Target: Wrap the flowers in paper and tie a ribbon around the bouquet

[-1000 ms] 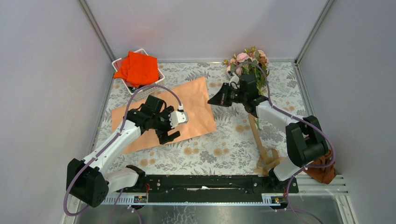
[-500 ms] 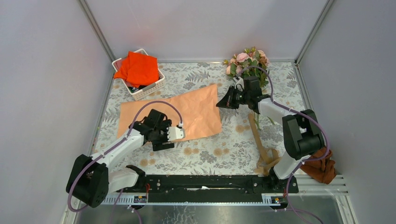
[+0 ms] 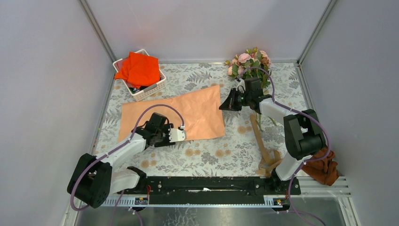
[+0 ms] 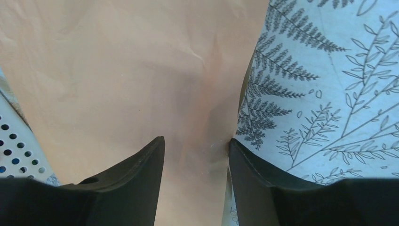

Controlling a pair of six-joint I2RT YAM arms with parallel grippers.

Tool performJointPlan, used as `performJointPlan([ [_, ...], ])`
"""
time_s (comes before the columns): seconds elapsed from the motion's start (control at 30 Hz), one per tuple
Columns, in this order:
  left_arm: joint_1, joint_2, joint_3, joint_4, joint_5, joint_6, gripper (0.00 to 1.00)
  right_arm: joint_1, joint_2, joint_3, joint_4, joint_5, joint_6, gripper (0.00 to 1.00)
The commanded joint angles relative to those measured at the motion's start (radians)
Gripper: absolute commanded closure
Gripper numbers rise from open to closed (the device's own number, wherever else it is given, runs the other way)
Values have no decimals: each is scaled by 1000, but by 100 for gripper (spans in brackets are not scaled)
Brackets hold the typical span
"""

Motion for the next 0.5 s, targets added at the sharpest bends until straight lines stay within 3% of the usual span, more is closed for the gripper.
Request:
performJointPlan([
  [0.0, -8, 8, -17, 118, -22, -19, 43, -9, 1, 49, -4, 4, -26, 100],
  [0.33, -7, 41, 6, 214, -46, -135, 63, -10, -3, 49, -13, 2, -36, 100],
  [0.47, -8, 68, 1, 239, -46, -150, 63, -10, -3, 45, -10, 3, -37, 100],
])
